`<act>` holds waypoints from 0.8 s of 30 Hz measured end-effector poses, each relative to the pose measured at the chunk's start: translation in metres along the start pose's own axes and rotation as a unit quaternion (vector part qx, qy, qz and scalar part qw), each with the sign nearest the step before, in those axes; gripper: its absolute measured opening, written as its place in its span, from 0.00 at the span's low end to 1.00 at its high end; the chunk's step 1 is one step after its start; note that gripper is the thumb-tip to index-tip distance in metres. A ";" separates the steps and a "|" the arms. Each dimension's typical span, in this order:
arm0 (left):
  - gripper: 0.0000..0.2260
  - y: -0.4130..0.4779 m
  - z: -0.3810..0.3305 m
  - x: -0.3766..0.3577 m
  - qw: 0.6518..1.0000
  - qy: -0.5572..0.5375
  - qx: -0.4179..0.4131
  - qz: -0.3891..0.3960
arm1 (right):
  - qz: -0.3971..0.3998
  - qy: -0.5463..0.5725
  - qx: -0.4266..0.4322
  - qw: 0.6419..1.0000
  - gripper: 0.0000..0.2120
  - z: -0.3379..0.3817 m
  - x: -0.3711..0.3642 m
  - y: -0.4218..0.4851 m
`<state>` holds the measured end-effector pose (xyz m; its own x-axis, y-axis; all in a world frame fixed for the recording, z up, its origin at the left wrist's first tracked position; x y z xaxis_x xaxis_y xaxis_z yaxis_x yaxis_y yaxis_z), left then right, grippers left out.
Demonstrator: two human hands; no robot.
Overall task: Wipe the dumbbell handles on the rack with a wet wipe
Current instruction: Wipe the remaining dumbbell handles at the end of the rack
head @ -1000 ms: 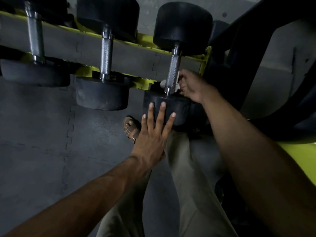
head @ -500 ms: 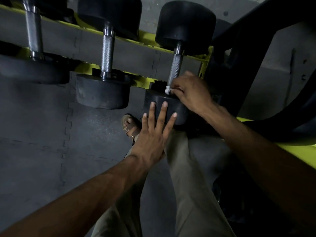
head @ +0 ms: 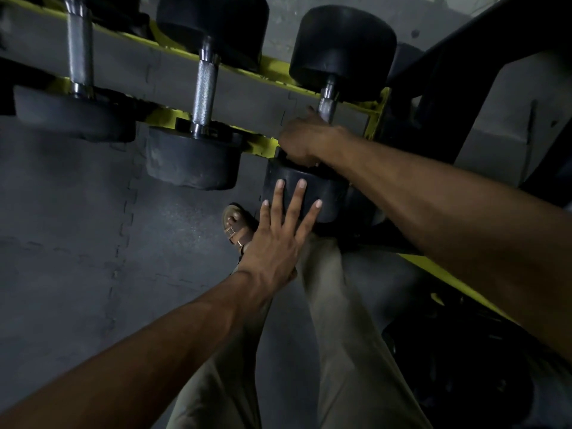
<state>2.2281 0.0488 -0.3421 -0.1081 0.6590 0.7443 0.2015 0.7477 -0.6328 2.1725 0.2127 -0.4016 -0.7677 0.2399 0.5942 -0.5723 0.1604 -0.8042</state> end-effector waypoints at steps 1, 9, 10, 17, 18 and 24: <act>0.55 0.000 -0.001 0.000 1.000 -0.001 0.000 -0.002 | -0.038 -0.003 0.006 0.999 0.08 -0.002 0.002 -0.008; 0.51 0.001 0.001 0.000 1.000 -0.013 0.005 -0.009 | -0.230 0.171 -0.065 0.956 0.06 -0.021 -0.004 -0.058; 0.52 0.001 0.001 0.000 1.000 -0.013 0.005 -0.010 | -0.239 0.215 -0.086 0.943 0.07 -0.027 -0.008 -0.063; 0.51 0.000 0.001 0.000 1.000 -0.014 0.004 -0.019 | -0.190 0.572 -0.283 0.746 0.05 -0.065 -0.097 -0.064; 0.50 0.000 0.001 0.000 1.000 -0.015 0.004 -0.021 | -0.186 0.641 -0.288 0.686 0.06 -0.067 -0.107 -0.058; 0.49 0.001 0.000 -0.004 1.000 -0.015 0.003 -0.019 | -0.185 0.940 -0.220 0.183 0.06 -0.080 -0.102 -0.017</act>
<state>2.2283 0.0474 -0.3457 -0.1446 0.6323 0.7611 0.1910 0.7726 -0.6055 2.2832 0.2624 -0.4497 0.9932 -0.0273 -0.1131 -0.0879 0.4606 -0.8832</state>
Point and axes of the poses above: each hand's wrist, its own y-axis towards the middle knuckle, its own x-axis out of the back of the hand, z = x × y, the point moved 10 cm from there along y, towards the middle knuckle, and after that the axes turned 6 degrees about -y, right-handed, at the moved point
